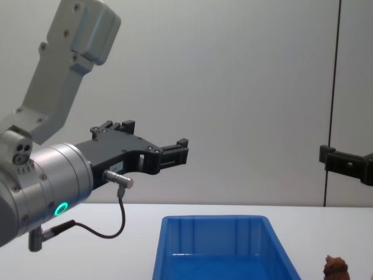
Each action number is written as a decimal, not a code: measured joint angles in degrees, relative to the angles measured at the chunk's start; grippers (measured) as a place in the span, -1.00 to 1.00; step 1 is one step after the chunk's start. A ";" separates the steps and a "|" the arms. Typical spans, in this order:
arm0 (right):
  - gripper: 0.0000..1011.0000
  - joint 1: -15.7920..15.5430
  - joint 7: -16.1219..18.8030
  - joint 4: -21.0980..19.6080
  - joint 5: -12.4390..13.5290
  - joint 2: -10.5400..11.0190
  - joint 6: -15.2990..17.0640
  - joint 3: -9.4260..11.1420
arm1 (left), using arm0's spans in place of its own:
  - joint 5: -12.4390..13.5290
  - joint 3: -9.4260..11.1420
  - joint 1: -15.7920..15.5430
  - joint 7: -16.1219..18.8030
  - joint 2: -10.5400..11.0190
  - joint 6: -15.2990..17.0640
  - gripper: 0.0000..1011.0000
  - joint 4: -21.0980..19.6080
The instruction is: Pick up the two dolls from the table and place them into the box.
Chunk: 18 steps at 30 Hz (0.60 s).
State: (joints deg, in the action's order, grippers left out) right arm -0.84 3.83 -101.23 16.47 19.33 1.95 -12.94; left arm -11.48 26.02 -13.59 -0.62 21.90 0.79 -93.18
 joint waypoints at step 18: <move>0.98 0.00 0.00 0.00 0.00 0.00 0.00 0.00 | 0.00 0.00 0.00 0.00 0.00 0.00 0.98 0.00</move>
State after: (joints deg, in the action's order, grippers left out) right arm -0.84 3.83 -101.23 16.47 19.34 1.95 -12.94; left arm -11.48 26.02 -13.59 -0.62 21.90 0.79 -93.17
